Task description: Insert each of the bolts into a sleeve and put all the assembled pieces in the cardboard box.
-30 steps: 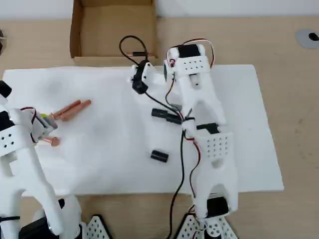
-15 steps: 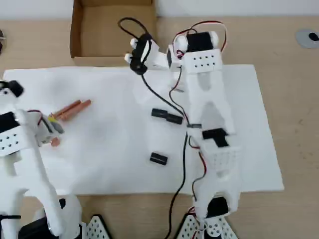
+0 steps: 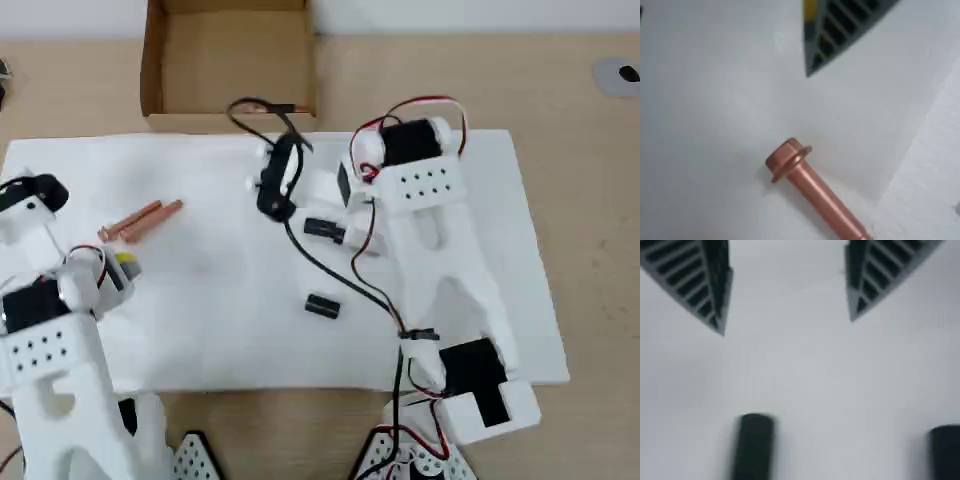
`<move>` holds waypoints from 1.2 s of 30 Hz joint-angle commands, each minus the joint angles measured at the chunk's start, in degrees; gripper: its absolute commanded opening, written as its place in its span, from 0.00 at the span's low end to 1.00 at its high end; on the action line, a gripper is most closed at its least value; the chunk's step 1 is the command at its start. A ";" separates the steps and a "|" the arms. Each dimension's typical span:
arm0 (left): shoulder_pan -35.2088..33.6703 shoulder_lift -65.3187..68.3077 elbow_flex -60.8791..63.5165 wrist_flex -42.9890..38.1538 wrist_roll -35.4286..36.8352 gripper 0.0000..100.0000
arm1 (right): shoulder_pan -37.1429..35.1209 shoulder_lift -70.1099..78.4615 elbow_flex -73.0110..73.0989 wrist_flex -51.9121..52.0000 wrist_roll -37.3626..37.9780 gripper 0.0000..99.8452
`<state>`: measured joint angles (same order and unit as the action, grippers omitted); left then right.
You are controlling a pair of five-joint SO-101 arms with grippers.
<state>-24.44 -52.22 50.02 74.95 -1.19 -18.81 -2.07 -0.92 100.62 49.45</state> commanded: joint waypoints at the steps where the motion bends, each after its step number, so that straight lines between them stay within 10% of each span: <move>1: 0.53 -4.79 1.32 -0.70 -0.44 0.25 | -0.57 -1.80 3.56 -3.16 -0.44 0.20; 36: 0.44 -7.16 4.13 -1.58 -0.53 0.25 | 0.13 22.55 -4.44 -13.10 0.53 0.20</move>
<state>-24.44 -58.55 54.42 74.24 -1.19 -18.99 21.23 -1.54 85.67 49.45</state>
